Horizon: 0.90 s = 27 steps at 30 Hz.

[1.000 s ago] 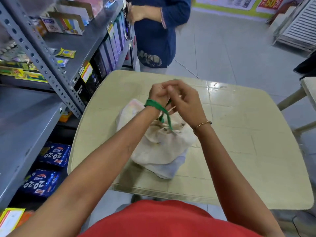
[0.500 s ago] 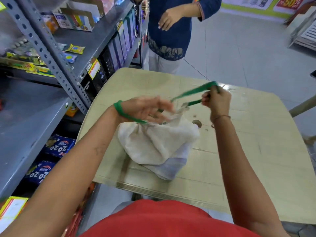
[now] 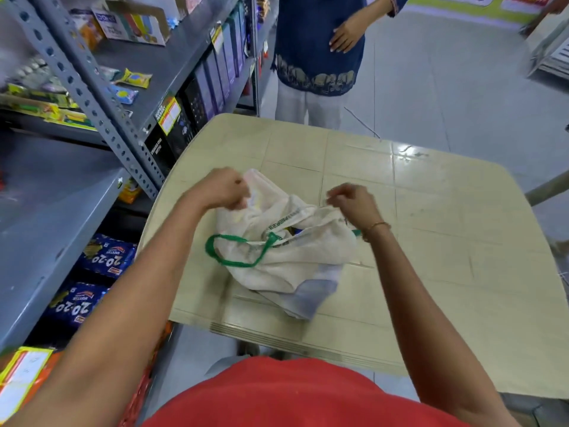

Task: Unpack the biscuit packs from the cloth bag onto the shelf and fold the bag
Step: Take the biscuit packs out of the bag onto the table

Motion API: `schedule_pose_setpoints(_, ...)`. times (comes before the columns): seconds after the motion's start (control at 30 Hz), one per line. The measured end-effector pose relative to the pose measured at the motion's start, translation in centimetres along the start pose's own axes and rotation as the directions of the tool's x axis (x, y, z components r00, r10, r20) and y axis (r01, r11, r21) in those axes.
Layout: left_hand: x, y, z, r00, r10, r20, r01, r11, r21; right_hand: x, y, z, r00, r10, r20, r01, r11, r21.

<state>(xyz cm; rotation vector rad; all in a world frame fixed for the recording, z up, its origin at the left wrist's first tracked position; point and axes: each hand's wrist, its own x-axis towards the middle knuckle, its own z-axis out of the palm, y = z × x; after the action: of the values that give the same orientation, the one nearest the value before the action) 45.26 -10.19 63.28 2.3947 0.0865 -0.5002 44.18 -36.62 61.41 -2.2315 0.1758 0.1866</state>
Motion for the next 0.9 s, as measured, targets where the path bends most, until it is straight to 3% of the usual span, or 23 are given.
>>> schedule_pose_setpoints(0.03, 0.0, 1.6, 1.2, 0.993, 0.11, -0.041, -0.113, 0.992, -0.064, -0.5, -0.4, 1.6, 0.993, -0.033, 0.115, 0.043, 0.996, -0.079)
schedule_pose_setpoints(0.1, -0.3, 4.2, 4.9, 0.968, 0.236, 0.092, -0.211, 0.953, -0.219, -1.2, -0.8, 4.3, 0.946, -0.027, 0.323, 0.11, 0.964, -0.242)
schedule_pose_setpoints(0.2, -0.5, 3.7, 10.9, 0.915, 0.234, 0.329, -0.221, 0.972, -0.075, -2.3, 0.2, 6.1, 0.885, 0.062, 0.462, 0.198, 0.847, -0.494)
schedule_pose_setpoints(0.37, 0.2, -1.5, 13.6, 0.941, -0.044, 0.334, -0.093, 0.919, 0.383, -3.3, 3.3, 5.3, 0.834, 0.263, 0.486, 0.142, 0.749, -0.648)
schedule_pose_setpoints(0.5, 1.4, -1.9, 10.3, 0.992, -0.066, 0.105, 0.01, 0.887, 0.462, -4.1, 5.3, 4.0, 0.81, 0.428, 0.4, -0.069, 0.748, -0.66)
schedule_pose_setpoints(0.63, 3.3, -3.5, 4.0, 0.988, -0.122, -0.099, 0.156, 0.842, 0.517, -3.9, 7.3, 2.0, 0.782, 0.537, 0.315, -0.217, 0.709, -0.671)
schedule_pose_setpoints(0.73, 2.9, -3.9, 3.2, 0.993, -0.113, 0.043, 0.059, 0.765, 0.641, -4.1, 8.2, 2.0, 0.774, 0.557, 0.3, -0.358, 0.776, -0.519)
schedule_pose_setpoints(0.8, 2.0, -3.1, 4.3, 0.987, -0.083, 0.14, -0.046, 0.682, 0.73, -3.7, 7.6, 2.3, 0.818, 0.503, 0.279, -0.35, 0.82, -0.454)
schedule_pose_setpoints(0.9, 0.1, 0.5, 7.7, 0.971, 0.239, -0.002, -0.155, 0.636, 0.756, -2.4, 5.6, 3.0, 0.934, 0.315, 0.169, -0.187, 0.833, -0.521)
